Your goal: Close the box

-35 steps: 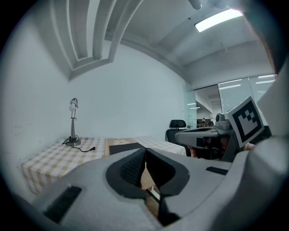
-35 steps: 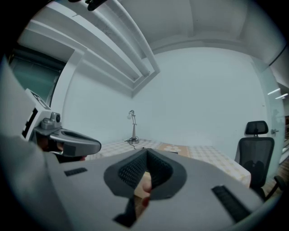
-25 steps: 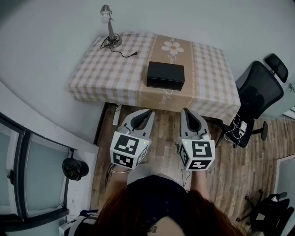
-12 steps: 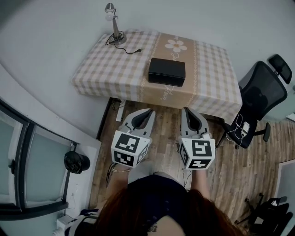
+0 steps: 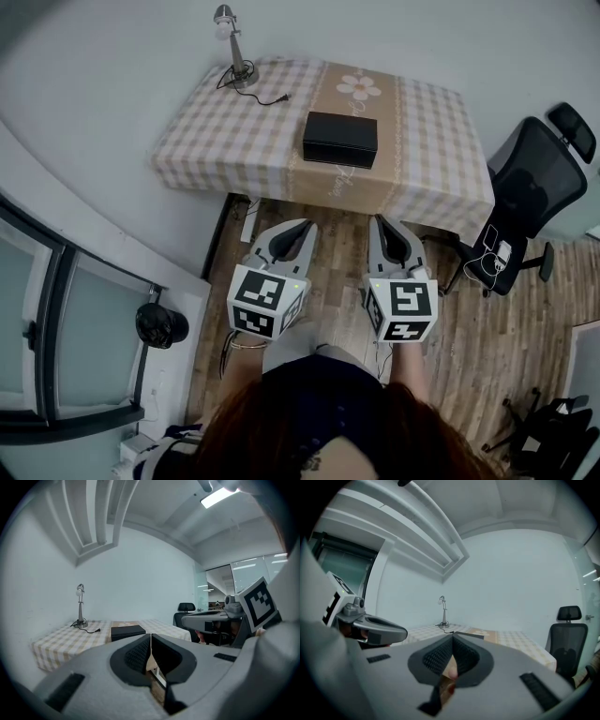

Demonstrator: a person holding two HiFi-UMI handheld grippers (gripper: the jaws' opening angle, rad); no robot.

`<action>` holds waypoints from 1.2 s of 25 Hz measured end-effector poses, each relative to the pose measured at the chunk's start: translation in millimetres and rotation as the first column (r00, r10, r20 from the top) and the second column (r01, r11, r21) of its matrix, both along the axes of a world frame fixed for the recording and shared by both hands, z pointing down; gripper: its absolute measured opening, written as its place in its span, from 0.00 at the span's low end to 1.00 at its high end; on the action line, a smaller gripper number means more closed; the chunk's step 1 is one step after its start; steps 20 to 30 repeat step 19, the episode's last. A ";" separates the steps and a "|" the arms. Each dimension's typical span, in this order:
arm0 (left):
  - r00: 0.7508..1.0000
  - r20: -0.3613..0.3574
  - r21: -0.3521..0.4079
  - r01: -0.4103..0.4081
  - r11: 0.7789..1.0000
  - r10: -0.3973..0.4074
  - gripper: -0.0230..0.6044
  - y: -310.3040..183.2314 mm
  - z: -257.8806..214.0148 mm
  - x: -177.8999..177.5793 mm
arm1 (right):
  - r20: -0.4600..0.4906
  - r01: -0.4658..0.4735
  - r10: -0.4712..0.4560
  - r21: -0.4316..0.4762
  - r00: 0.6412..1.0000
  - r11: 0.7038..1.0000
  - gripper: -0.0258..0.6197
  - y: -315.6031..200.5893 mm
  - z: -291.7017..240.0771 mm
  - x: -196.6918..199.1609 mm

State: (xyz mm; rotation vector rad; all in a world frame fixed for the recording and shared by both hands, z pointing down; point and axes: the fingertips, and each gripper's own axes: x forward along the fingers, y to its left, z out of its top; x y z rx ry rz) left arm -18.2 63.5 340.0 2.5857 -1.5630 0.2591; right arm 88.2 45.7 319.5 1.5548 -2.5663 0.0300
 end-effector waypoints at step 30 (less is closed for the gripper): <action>1.000 0.026 0.031 -0.009 0.999 0.009 0.08 -8.0 -3.5 -6.1 | -0.001 -0.001 0.001 -0.011 1.000 1.000 0.07 -5.4 6.0 -10.3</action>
